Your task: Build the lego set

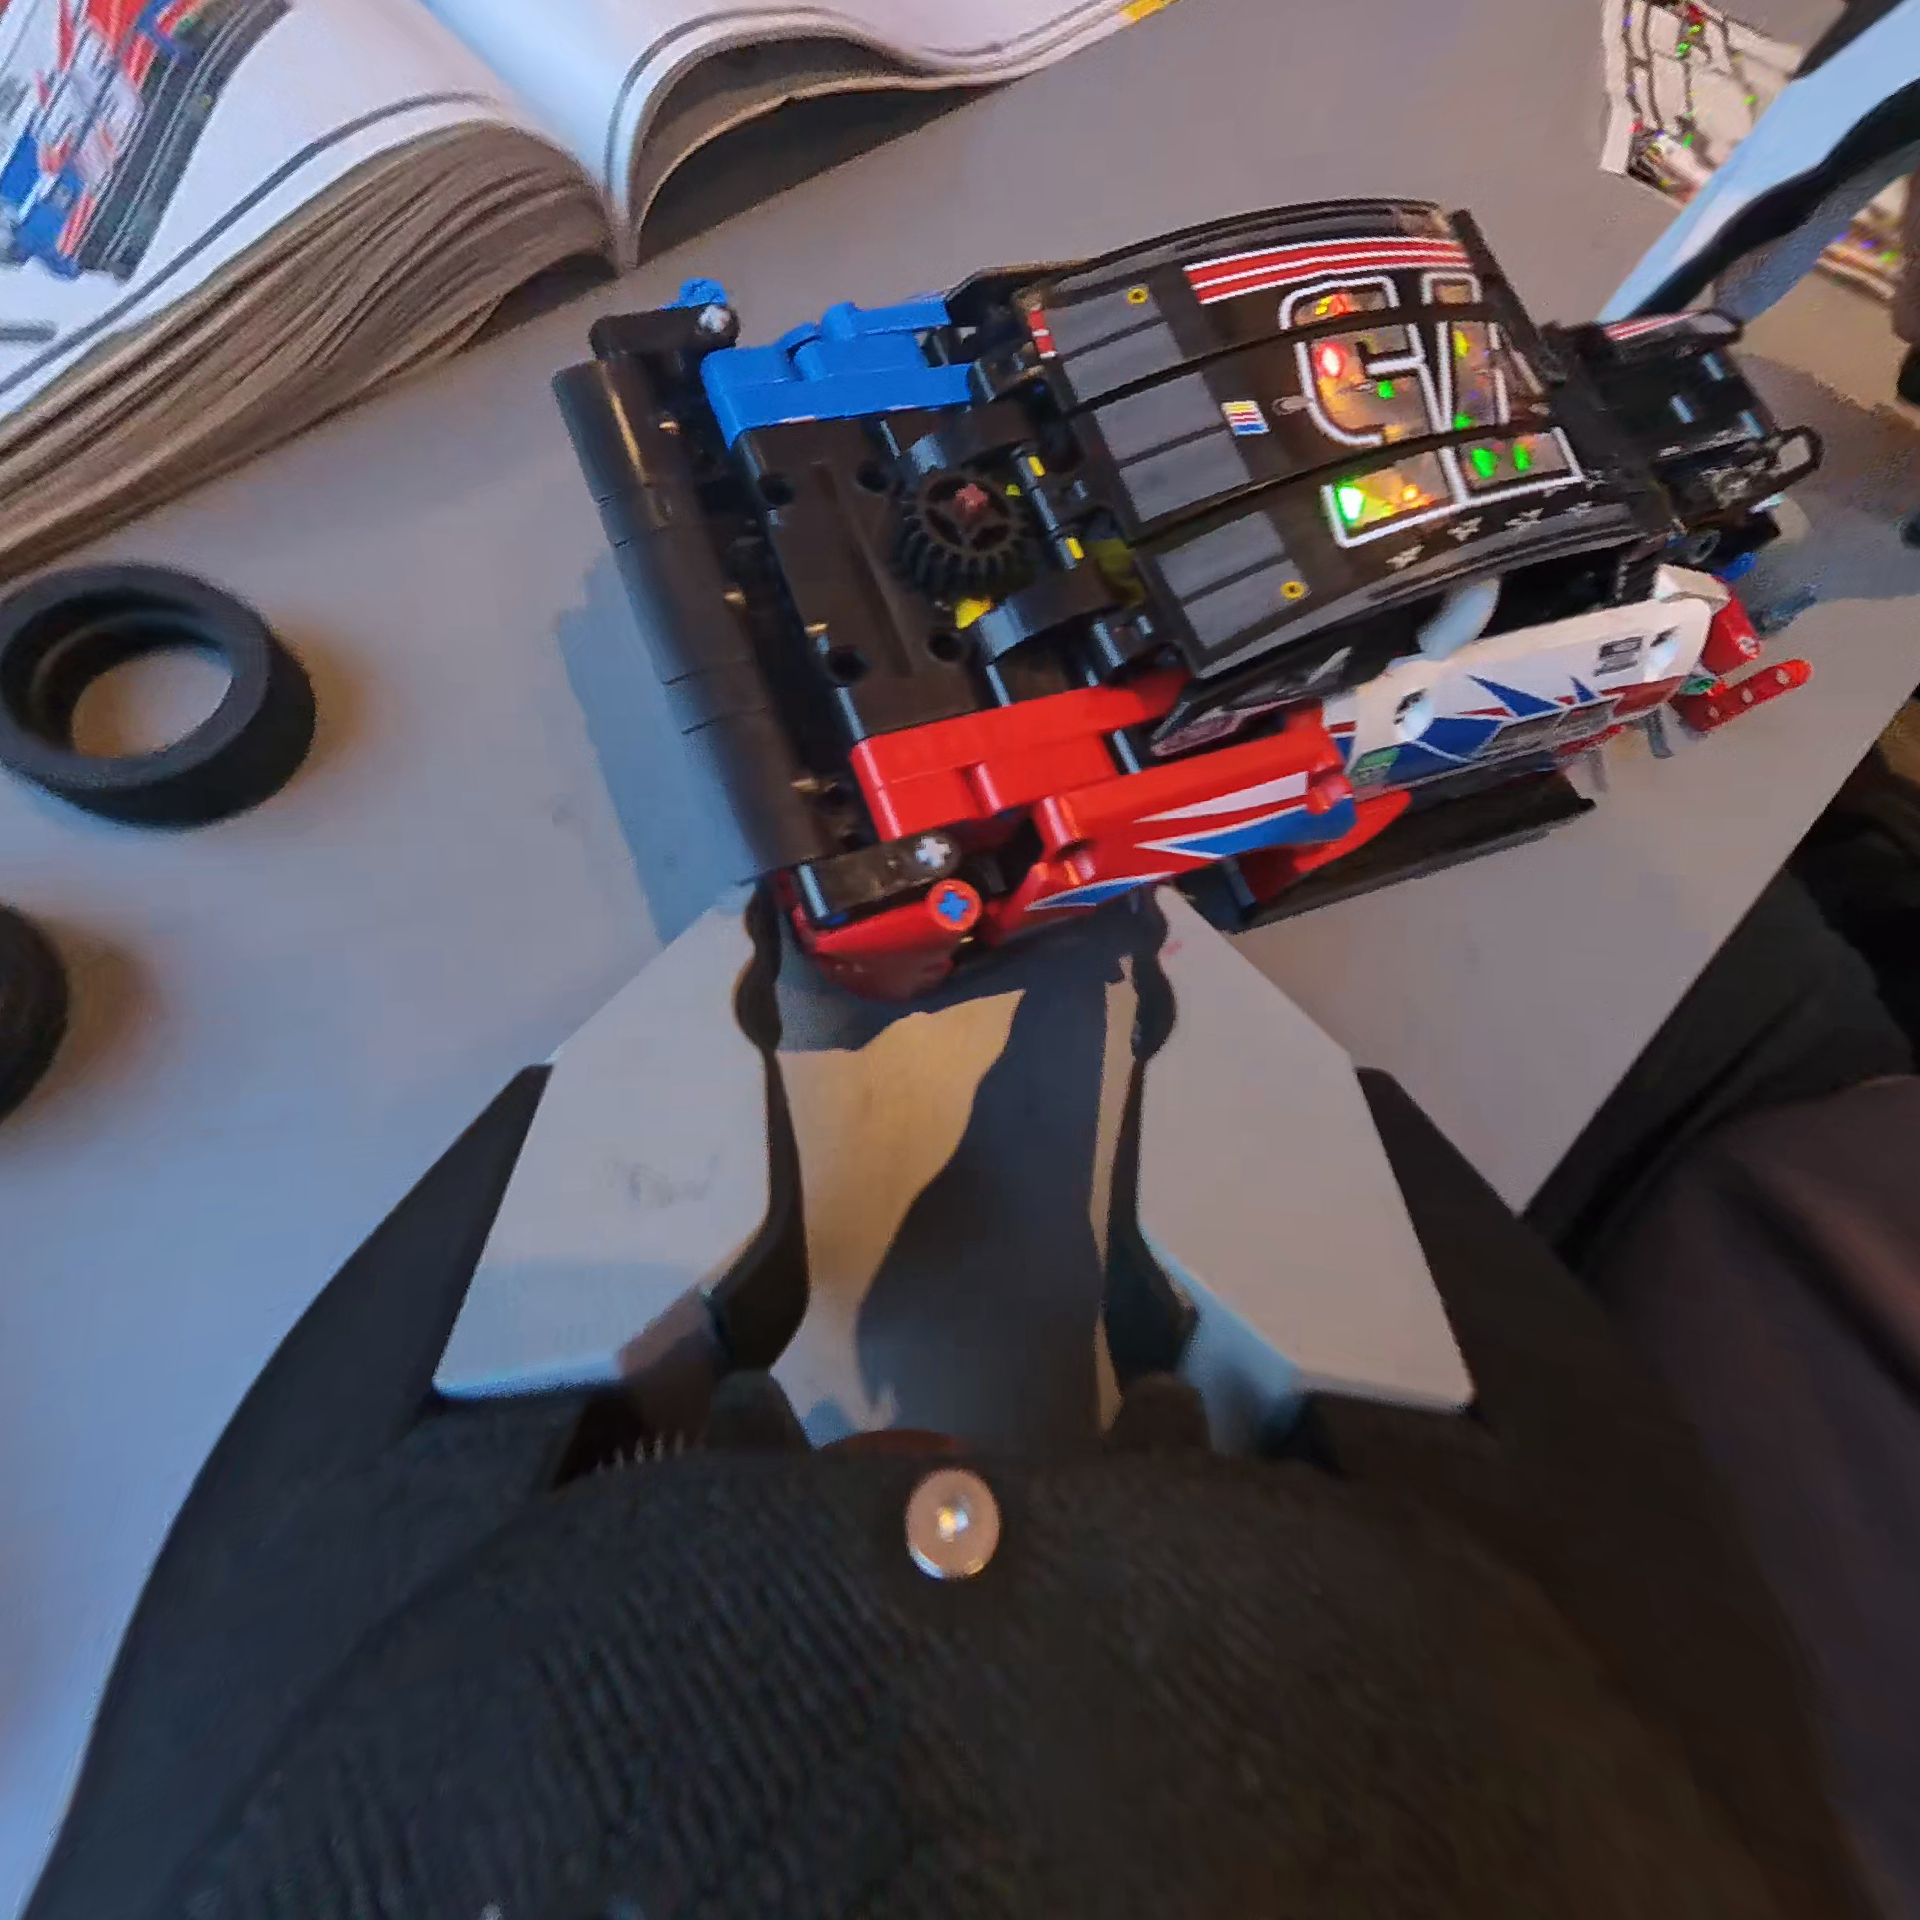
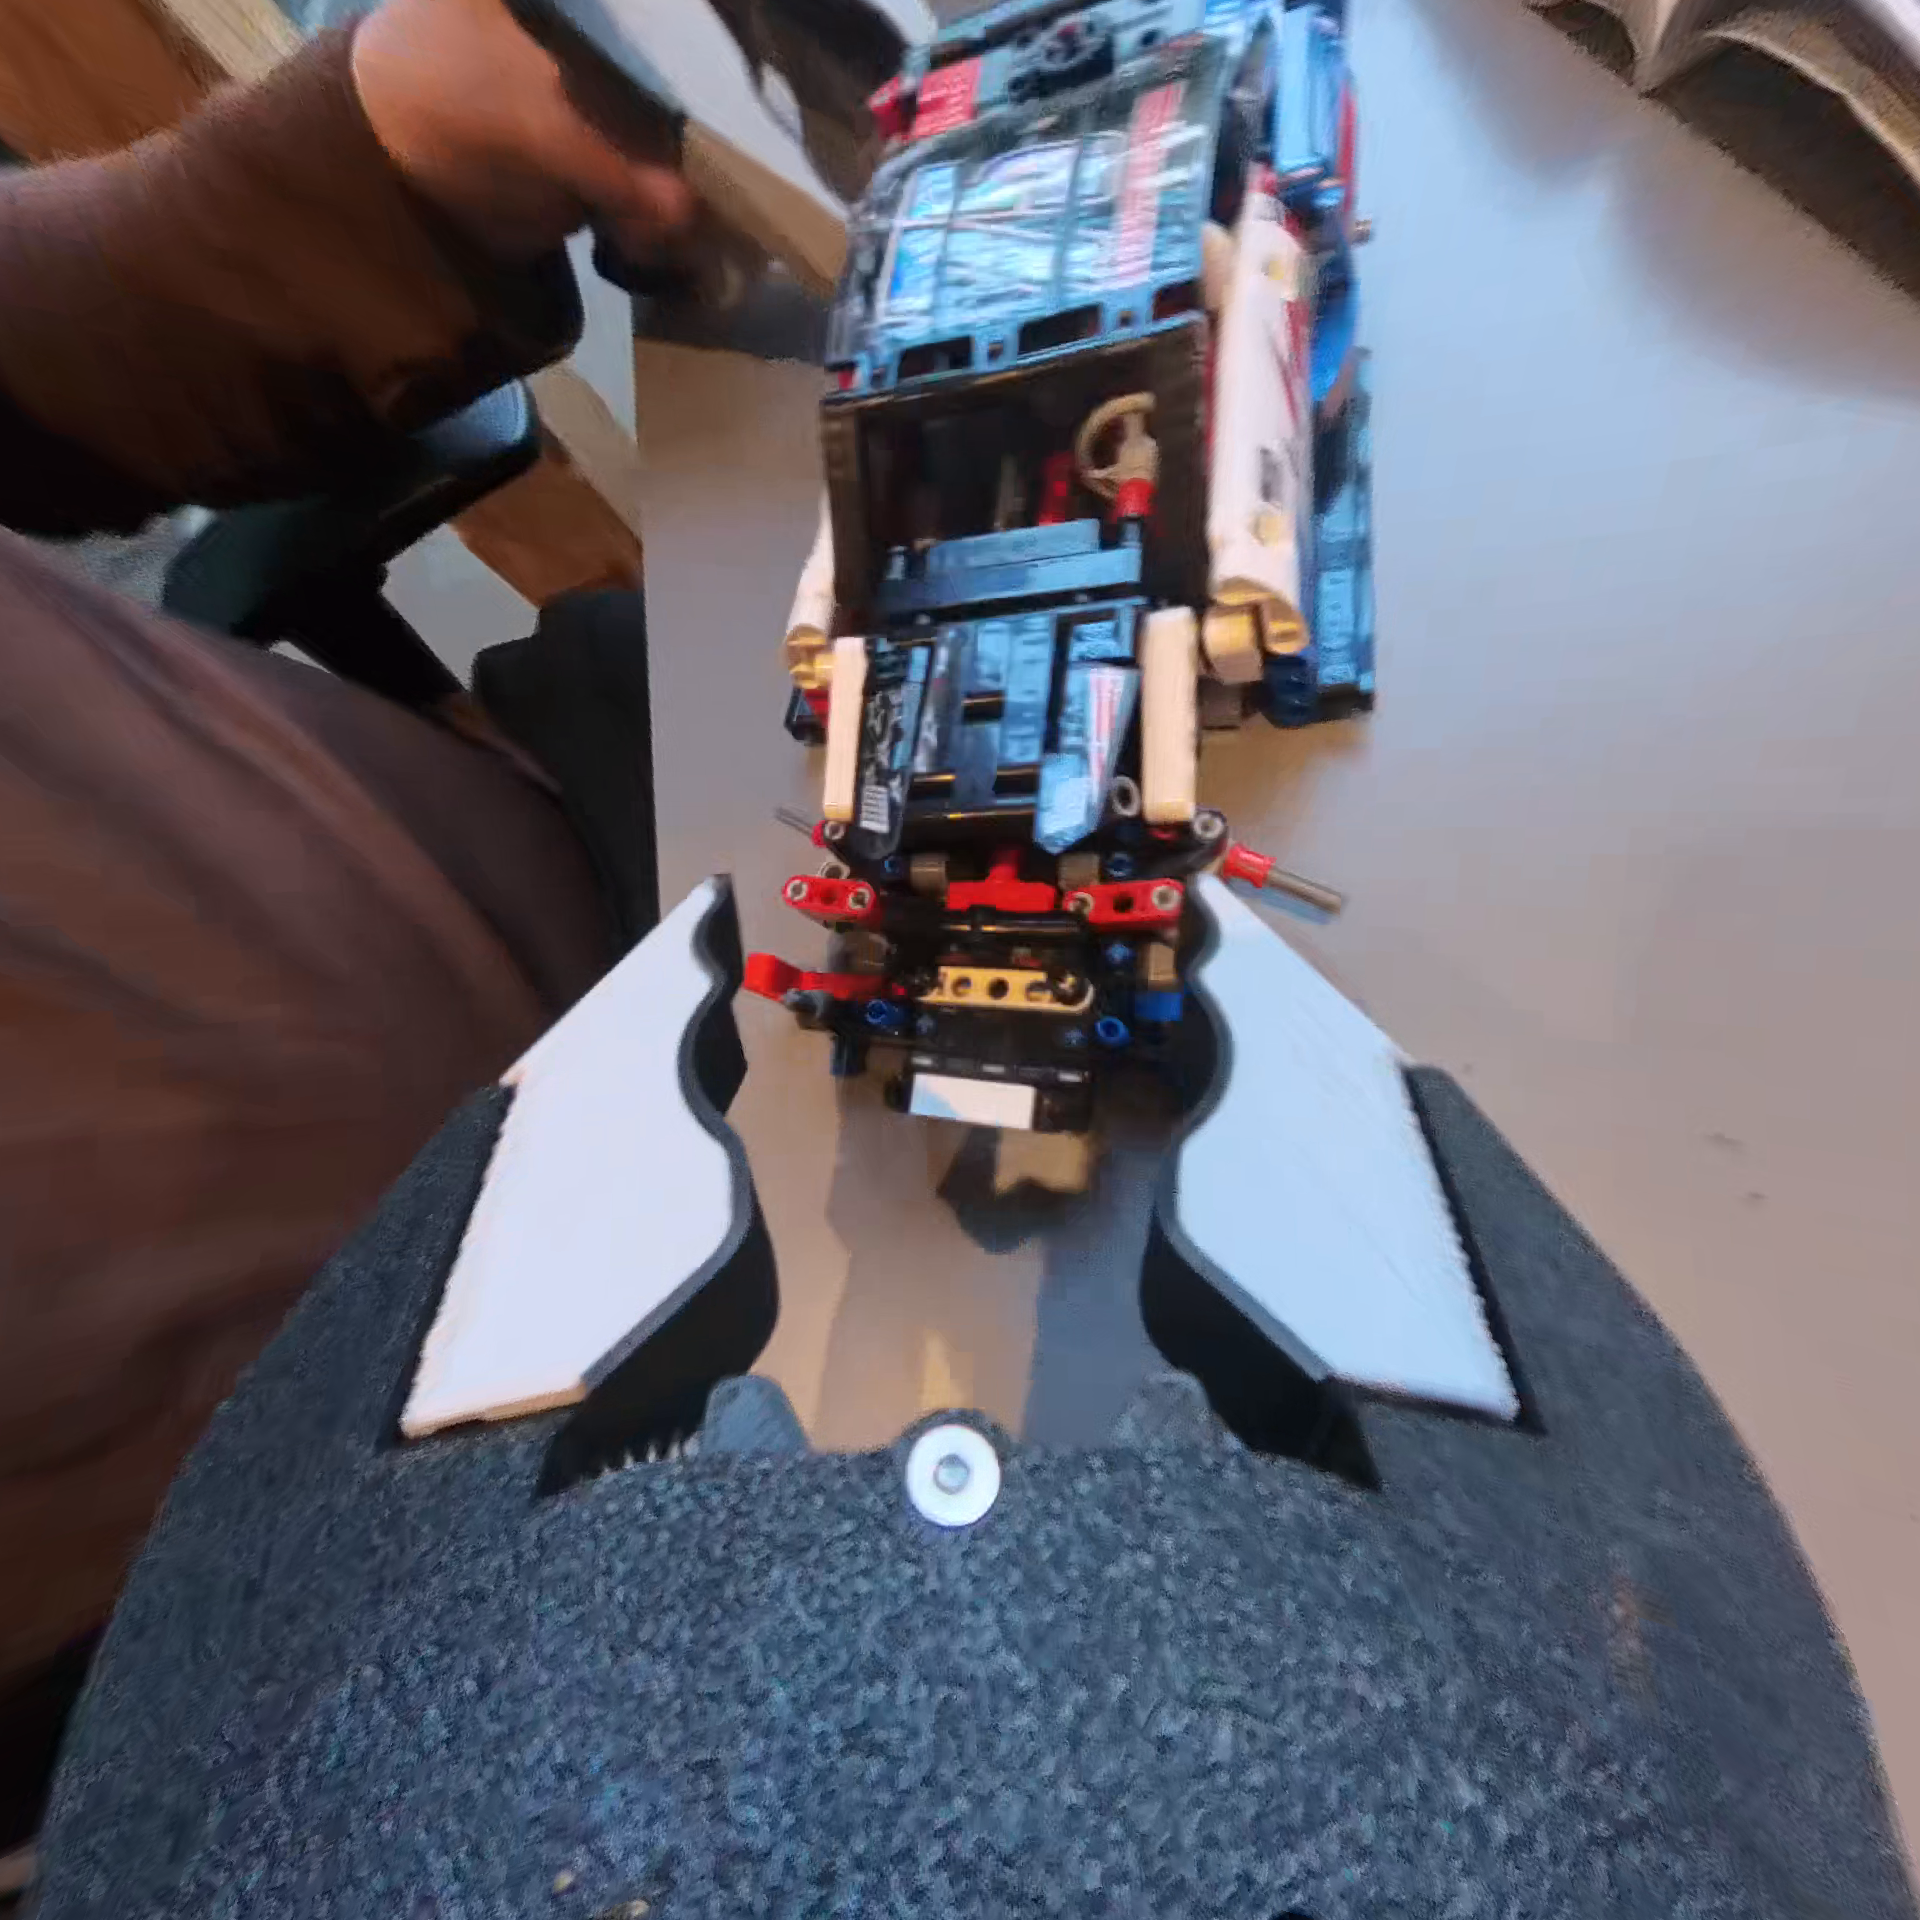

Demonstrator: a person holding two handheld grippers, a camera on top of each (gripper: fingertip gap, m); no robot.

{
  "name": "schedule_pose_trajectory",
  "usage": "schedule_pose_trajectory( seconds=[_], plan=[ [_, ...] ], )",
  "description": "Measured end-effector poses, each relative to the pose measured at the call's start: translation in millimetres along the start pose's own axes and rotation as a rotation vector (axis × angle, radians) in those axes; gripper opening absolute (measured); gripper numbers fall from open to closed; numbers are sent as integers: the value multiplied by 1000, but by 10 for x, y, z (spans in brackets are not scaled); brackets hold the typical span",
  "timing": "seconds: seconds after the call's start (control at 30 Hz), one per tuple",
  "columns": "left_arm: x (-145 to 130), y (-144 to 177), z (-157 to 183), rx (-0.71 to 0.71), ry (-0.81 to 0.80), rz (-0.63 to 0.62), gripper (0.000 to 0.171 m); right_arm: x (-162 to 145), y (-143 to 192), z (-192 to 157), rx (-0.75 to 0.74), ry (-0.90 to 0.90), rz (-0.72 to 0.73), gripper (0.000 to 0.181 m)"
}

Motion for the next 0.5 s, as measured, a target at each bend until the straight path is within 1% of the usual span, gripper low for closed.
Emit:
schedule_pose_trajectory(
  seconds=[0.03,0.07,0.1,0.13,0.27,0.33,0.37,0.4,0.43,0.5],
  plan=[
    [41,-27,-6,10,-11,2,64,-19,-10,-56,-30,32,-11,85],
    [85,-57,-20,22,-21,2,63,-39,-6,-115,-62,68,-30,78],
    [135,-94,-34,23,-31,0,62,-51,2,-209,-59,105,-37,59],
    [188,-144,-51,19,-38,0,61,-55,5,-305,-44,129,-30,54],
    [479,-431,-136,6,-57,20,58,-98,-14,-534,-27,138,-20,63],
    [603,-561,-203,47,-53,6,61,-108,36,-590,-12,124,13,63],
    [632,-595,-214,58,-43,1,65,-109,94,-597,-20,120,36,63],
    [640,-601,-203,55,-40,2,64,-115,173,-583,-37,111,63,63],
    [627,-580,-189,58,-45,14,62,-132,264,-550,-56,94,90,63],
    [554,-477,-180,87,-50,44,66,-195,456,-440,-107,47,160,68]
  ],
)
Point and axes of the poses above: each gripper's, where its closed fingertips meet, y back along the fingers, x out of its top, z = x × y across the jaws, the point moved 7 cm from there along y, back along the fingers, and after that the axes turned 4 degrees about -z, right-handed, at the moved point
